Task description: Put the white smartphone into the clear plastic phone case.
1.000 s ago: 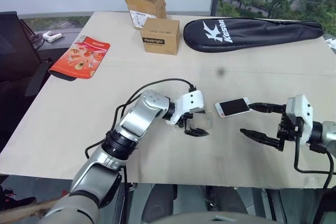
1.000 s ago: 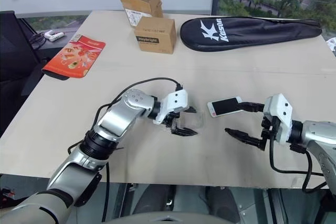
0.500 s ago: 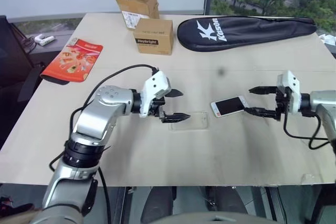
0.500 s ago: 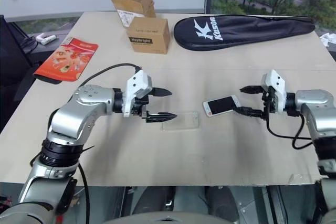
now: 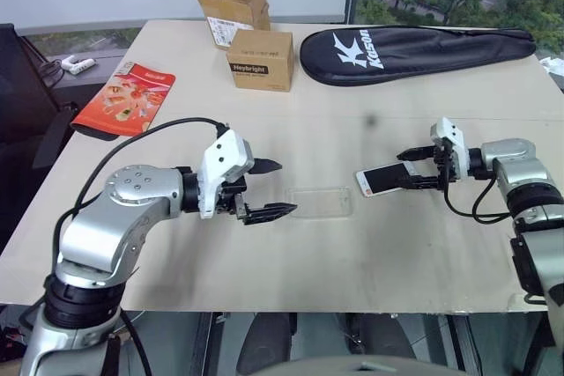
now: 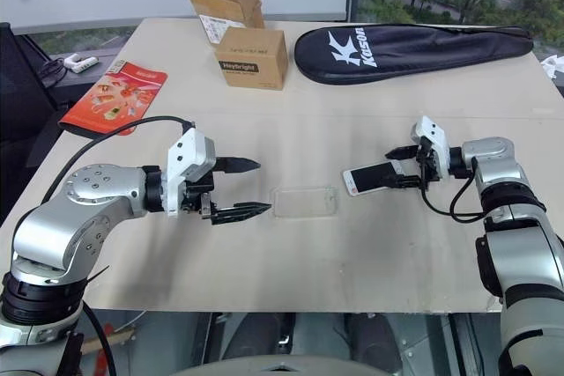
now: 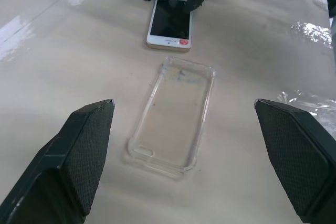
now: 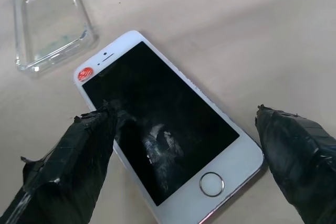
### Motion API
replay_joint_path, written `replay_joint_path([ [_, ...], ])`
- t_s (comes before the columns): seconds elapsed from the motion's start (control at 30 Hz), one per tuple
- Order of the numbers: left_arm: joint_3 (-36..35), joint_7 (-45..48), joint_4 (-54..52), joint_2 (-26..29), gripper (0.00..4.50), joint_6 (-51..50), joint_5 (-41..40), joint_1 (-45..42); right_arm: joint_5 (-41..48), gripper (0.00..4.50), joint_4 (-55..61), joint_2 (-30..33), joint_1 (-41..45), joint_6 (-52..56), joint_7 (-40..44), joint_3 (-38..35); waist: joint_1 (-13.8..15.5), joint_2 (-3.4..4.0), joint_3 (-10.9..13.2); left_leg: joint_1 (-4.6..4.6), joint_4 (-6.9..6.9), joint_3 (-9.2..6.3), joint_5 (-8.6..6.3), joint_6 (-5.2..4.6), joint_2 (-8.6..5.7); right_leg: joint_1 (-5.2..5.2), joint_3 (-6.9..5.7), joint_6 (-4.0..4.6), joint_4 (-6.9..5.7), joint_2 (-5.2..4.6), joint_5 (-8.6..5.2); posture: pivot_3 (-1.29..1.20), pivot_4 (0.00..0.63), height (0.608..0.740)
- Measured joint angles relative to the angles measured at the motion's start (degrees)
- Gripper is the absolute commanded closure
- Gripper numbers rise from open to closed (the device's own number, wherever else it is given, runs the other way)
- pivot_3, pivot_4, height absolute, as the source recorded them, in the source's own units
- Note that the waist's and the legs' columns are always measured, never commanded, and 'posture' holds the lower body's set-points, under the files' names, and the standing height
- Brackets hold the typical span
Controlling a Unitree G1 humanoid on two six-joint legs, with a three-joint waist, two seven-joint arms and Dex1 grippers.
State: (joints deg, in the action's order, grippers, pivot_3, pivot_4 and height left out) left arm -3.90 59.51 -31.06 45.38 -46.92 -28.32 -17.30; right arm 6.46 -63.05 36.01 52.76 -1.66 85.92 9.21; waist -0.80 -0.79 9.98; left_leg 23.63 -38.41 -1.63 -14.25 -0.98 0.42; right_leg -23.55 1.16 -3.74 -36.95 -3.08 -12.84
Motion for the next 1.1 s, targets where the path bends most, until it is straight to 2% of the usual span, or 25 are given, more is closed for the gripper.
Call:
replay_joint_path([
  [0.13, 0.5, -1.4, 0.6, 1.4, 0.09, 1.9, 1.4, 0.3, -0.5, 0.00, 0.4, 0.7, -0.2, -1.8, 0.5, 0.8, 0.1, 0.00, 0.0, 0.01, 0.01, 0.00, 0.00, 0.00, -0.01, 0.00, -0.01, 0.00, 0.01, 0.00, 0.00, 0.00, 0.150, 0.740],
  [0.4, 4.5, -2.5, 4.7, 1.3, 0.09, 9.7, 5.3, -1.0, -0.5, 0.00, 8.7, 3.9, -7.0, -10.3, 0.6, 1.6, 0.2, 0.01, 0.0, 0.02, 0.01, 0.00, 0.00, 0.00, -0.02, 0.00, -0.03, 0.00, 0.00, -0.01, 0.00, 0.00, 0.150, 0.740],
  [0.67, 6.4, -2.0, 6.3, 1.1, 0.09, 12.5, 6.0, -1.8, -1.0, 0.00, 17.7, 6.3, -11.9, -9.0, 0.4, 1.9, 0.2, 0.00, 0.0, 0.01, 0.01, 0.00, 0.00, -0.01, -0.01, 0.00, -0.02, 0.00, 0.00, -0.01, 0.00, 0.00, 0.150, 0.740],
  [0.77, 6.8, -2.0, 6.3, 0.8, 0.00, 12.6, 6.0, -1.8, -1.3, 0.77, 19.5, 6.4, -12.3, -6.1, 0.1, 1.8, 0.2, 0.00, 0.0, 0.00, 0.01, -0.01, -0.01, -0.01, -0.01, 0.02, -0.03, 0.00, 0.00, -0.01, 0.00, 0.00, 0.150, 0.740],
  [0.83, 6.9, -2.0, 6.3, 0.8, 0.00, 12.6, 6.0, -1.8, -1.3, 1.48, 20.7, 6.5, -12.6, -3.7, 0.1, 1.7, 0.2, -0.01, 0.0, 0.00, 0.01, -0.03, -0.01, -0.01, -0.01, 0.03, -0.06, 0.00, 0.00, 0.00, 0.00, 0.00, 0.150, 0.740],
  [0.87, 6.9, -2.0, 6.3, 0.8, 0.00, 12.6, 6.0, -1.8, -1.3, 1.59, 21.1, 6.5, -12.7, -3.0, 0.0, 1.6, 0.2, -0.02, 0.0, 0.00, 0.01, -0.04, -0.01, -0.01, -0.01, 0.04, -0.07, 0.00, 0.00, 0.00, 0.00, 0.00, 0.150, 0.740],
  [1.1, 7.0, -2.0, 6.4, 0.8, 0.00, 12.8, 6.1, -1.9, -1.6, 1.60, 23.3, 6.6, -13.6, -1.2, -0.9, 1.3, 0.2, -0.04, 0.0, -0.05, 0.01, -0.04, -0.01, -0.01, 0.00, 0.09, -0.07, 0.00, 0.00, 0.00, 0.00, 0.00, 0.150, 0.740],
])
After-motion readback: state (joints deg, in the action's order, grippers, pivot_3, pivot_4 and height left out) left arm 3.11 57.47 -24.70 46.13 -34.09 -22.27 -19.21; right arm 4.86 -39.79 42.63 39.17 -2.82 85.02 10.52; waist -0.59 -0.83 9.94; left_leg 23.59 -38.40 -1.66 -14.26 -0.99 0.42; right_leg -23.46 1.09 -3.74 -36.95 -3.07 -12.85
